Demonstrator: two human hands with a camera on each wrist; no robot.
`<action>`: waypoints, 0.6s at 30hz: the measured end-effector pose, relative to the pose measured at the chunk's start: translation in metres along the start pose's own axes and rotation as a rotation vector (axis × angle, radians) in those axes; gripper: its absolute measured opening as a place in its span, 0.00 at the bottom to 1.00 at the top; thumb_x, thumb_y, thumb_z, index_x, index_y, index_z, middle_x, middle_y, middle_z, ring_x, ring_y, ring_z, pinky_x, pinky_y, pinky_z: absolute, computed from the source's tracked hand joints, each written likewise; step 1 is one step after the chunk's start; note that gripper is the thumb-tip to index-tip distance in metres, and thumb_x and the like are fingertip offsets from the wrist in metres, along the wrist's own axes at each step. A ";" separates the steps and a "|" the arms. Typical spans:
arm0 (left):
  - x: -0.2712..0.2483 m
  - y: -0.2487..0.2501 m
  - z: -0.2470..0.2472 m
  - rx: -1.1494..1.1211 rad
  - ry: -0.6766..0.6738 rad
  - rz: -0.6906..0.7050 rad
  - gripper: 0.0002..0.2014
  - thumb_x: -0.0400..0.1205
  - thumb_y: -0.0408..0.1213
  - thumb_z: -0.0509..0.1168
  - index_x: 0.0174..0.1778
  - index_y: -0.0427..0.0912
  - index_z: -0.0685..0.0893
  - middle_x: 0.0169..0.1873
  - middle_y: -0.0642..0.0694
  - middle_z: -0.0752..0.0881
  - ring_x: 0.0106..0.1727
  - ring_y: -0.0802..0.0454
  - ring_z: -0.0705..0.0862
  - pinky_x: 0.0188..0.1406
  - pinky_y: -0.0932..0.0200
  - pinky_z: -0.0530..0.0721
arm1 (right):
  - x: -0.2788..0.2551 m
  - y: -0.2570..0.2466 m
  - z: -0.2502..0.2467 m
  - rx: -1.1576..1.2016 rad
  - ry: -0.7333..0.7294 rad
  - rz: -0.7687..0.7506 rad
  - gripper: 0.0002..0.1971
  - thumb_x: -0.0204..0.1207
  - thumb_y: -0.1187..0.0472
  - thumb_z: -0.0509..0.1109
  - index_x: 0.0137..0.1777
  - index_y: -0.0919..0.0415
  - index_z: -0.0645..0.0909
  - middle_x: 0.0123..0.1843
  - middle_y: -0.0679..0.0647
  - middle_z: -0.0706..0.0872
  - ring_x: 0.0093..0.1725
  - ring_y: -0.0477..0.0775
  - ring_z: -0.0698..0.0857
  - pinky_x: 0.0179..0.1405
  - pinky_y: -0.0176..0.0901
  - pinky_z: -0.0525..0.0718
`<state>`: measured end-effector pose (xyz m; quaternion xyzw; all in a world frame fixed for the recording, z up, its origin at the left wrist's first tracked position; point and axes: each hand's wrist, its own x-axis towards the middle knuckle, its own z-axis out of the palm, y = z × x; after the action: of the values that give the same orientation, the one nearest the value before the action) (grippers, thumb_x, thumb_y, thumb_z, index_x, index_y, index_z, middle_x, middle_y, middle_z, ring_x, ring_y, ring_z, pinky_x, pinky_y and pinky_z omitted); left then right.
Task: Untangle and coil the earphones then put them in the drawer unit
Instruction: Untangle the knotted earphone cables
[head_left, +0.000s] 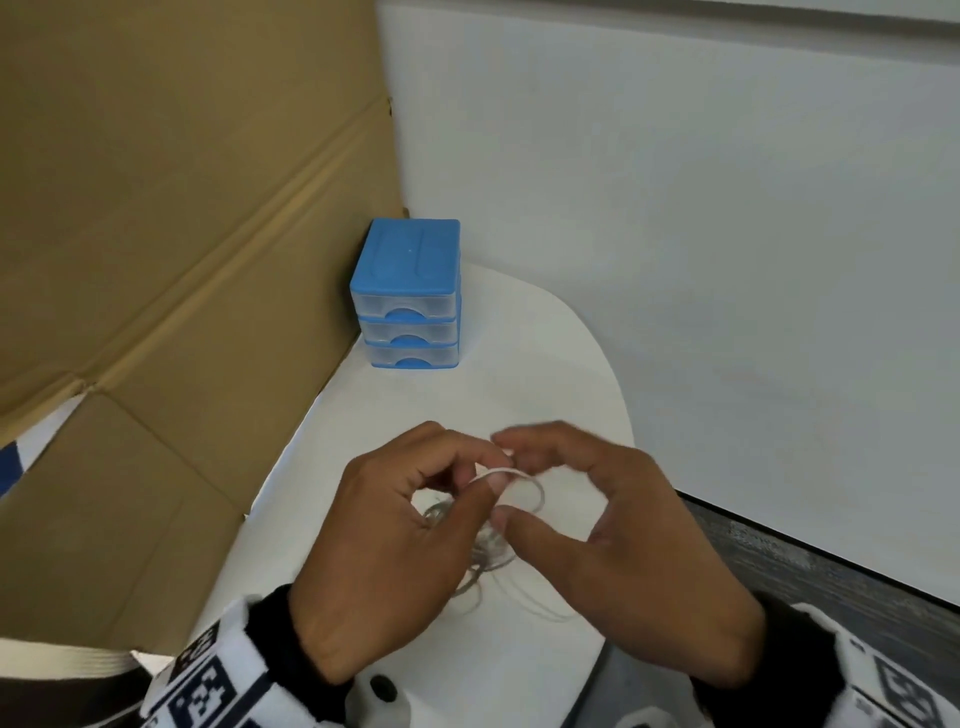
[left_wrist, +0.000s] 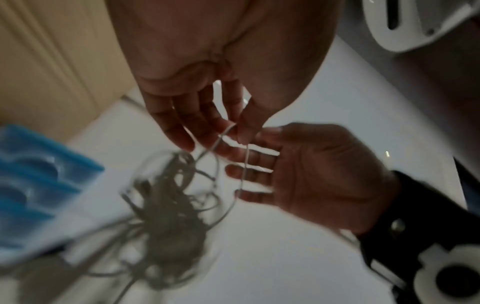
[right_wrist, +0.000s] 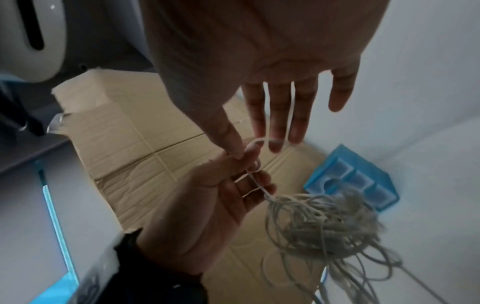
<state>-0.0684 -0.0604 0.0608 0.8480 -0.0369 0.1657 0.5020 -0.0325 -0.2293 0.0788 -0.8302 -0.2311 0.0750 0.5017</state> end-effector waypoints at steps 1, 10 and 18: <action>-0.001 0.002 0.001 -0.061 -0.010 -0.020 0.03 0.78 0.43 0.69 0.42 0.55 0.88 0.32 0.51 0.83 0.35 0.52 0.85 0.40 0.57 0.84 | 0.001 0.002 0.002 0.042 -0.051 0.025 0.10 0.73 0.59 0.77 0.50 0.44 0.86 0.41 0.41 0.88 0.35 0.37 0.85 0.35 0.23 0.75; -0.001 -0.002 0.003 -0.110 0.107 -0.141 0.07 0.73 0.34 0.76 0.37 0.52 0.90 0.30 0.55 0.83 0.19 0.56 0.70 0.21 0.70 0.70 | 0.026 0.040 -0.019 -0.058 -0.014 0.403 0.13 0.81 0.49 0.63 0.45 0.52 0.87 0.41 0.51 0.92 0.26 0.50 0.83 0.29 0.42 0.77; -0.009 -0.067 0.017 0.403 -0.247 -0.106 0.07 0.73 0.39 0.77 0.45 0.54 0.90 0.47 0.65 0.87 0.43 0.64 0.85 0.48 0.63 0.82 | 0.024 0.010 -0.022 0.231 0.161 0.164 0.17 0.76 0.44 0.67 0.44 0.56 0.89 0.54 0.44 0.91 0.52 0.45 0.89 0.46 0.48 0.87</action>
<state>-0.0577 -0.0429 -0.0059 0.9457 -0.0196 0.0384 0.3222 -0.0009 -0.2397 0.0831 -0.7864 -0.1115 0.0751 0.6029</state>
